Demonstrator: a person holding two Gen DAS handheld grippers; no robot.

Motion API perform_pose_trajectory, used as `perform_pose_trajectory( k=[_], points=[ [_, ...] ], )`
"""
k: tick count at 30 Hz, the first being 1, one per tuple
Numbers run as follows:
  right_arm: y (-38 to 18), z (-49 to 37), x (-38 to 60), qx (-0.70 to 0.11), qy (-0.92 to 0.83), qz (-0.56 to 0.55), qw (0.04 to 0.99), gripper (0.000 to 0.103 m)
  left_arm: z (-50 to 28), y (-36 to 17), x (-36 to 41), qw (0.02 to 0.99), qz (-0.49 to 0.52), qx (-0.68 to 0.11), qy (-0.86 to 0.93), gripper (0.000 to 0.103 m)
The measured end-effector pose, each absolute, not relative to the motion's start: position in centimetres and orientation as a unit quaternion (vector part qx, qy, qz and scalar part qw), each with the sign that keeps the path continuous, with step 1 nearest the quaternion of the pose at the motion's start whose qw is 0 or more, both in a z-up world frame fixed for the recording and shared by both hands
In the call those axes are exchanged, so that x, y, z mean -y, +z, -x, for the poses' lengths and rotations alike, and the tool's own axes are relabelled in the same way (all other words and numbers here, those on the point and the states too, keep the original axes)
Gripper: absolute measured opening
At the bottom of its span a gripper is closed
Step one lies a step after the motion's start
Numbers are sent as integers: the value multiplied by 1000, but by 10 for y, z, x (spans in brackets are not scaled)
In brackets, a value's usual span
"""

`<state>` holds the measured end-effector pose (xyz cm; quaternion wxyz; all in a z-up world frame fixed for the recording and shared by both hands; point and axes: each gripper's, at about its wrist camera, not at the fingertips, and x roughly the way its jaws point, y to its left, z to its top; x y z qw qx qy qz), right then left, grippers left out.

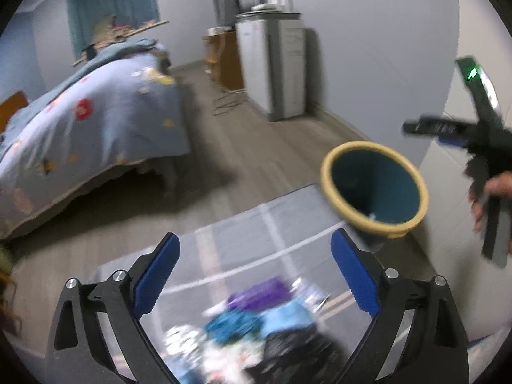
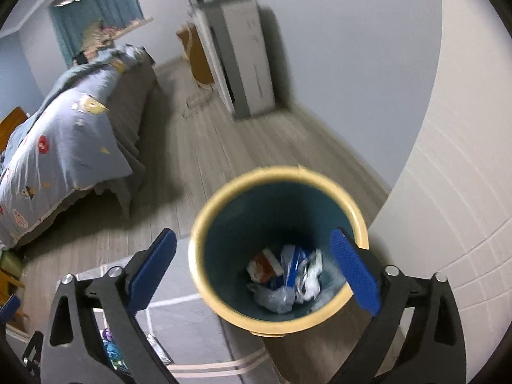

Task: Collect trash
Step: 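Move both tools back over the remaining trash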

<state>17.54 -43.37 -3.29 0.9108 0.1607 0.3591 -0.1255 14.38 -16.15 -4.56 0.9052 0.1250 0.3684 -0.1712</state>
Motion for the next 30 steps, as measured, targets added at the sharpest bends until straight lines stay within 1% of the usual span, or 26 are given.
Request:
perform_pose_trajectory(
  k=[3, 6, 8, 13, 17, 21, 25, 27, 30],
  points=[
    [-17, -167, 405, -346, -125, -150, 918, 98, -128, -39, 120, 913, -106, -368, -140, 95],
    [-9, -160, 373, -350, -122, -132, 919, 98, -115, -41, 87, 918, -84, -371, -115, 95],
    [-10, -157, 352, -356, -121, -115, 919, 98, -104, -45, 59, 919, -64, -377, -94, 95],
    [-25, -144, 308, -358, -73, -91, 927, 98, -97, -61, 16, 913, -24, -403, -59, 95],
    [-46, -139, 286, -403, -54, -75, 911, 98, -92, -81, 3, 909, -29, -413, -50, 95],
    [-64, -126, 258, -427, -31, -58, 902, 98, -92, -116, -13, 886, 17, -464, -18, 95],
    [-89, -121, 230, -462, -2, -18, 886, 98, -91, -139, -11, 875, -4, -484, 8, 95],
    [-101, -116, 223, -478, 14, -15, 878, 98, -91, -148, -9, 869, -4, -495, -3, 95],
    [-116, -109, 216, -497, 16, -16, 868, 97, -94, -156, -4, 861, -30, -507, -11, 95]
  ],
)
